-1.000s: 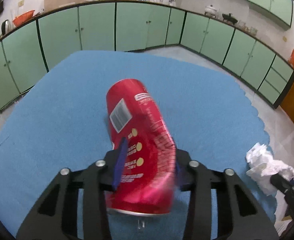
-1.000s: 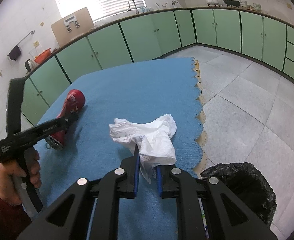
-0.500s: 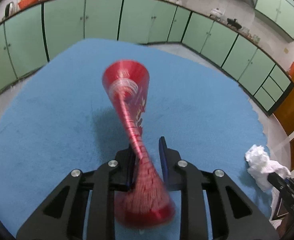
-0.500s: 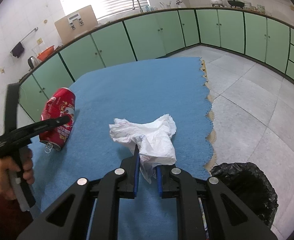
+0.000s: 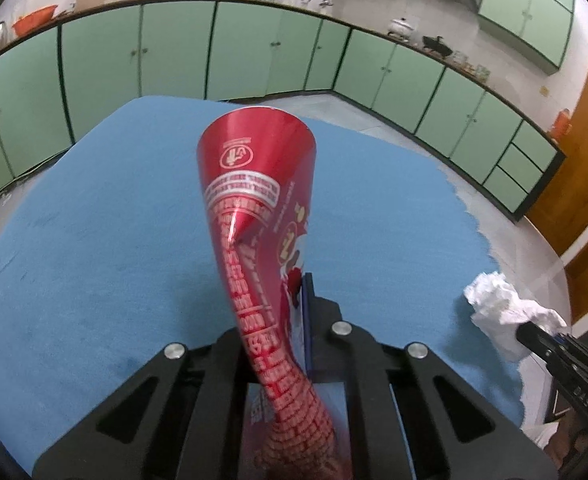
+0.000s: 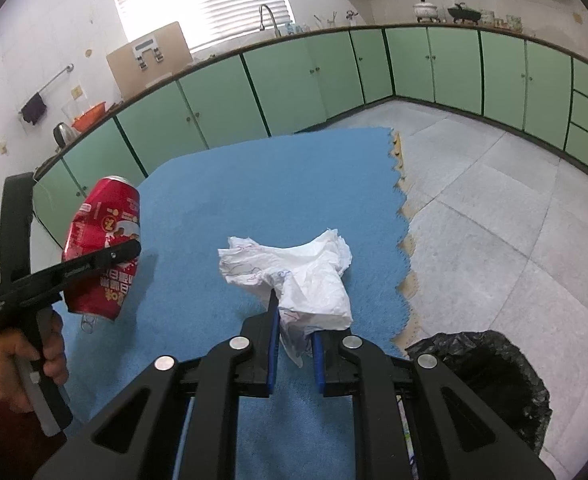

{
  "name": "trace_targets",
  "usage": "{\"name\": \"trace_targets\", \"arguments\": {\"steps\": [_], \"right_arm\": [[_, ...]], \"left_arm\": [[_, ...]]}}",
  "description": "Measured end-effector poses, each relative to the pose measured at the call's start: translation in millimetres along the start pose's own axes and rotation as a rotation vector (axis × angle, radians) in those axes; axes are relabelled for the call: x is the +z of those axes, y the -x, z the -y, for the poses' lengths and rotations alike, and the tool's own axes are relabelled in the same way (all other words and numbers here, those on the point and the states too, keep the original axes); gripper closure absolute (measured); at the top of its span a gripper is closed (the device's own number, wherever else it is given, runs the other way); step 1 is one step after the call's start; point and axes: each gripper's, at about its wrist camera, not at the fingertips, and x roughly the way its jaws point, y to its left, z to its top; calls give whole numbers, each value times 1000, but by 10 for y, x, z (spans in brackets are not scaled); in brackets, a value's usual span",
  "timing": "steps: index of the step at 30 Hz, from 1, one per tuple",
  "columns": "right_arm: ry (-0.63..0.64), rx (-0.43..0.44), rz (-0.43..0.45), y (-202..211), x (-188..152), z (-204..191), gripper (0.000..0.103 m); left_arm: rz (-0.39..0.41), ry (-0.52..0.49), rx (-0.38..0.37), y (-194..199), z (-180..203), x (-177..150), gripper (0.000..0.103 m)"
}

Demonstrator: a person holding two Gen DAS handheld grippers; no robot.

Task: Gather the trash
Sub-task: 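Carry the red can and tissue over the bin and open both tools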

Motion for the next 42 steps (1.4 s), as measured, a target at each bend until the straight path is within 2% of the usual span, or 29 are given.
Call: {"name": "trace_targets", "arguments": {"steps": [9,18,24,32,39,41,42], "right_arm": [[-29,-66,88,452,24,150,90],[-82,-200,163,1159,-114,480,90],[-126,-278,193,1543,-283,716,90],[-186,-341,209,1871,-518,973,90],[-249,-362,170,1830,-721,1239,90],[-268,-364,154,1771,-767,1303,90],[-272,-364,150,1763,-782,1322,90]], "left_arm": [[16,-129,-115,172,623,-110,99],[11,-287,-285,242,1623,-373,99],[0,-351,-381,225,2229,-613,99],[-16,-418,-440,192,2707,-931,99],[-72,-466,-454,-26,2954,-1187,98],[-102,-472,-451,-103,2962,-1254,96],[-116,-471,-455,-132,2961,-1266,86]]}}
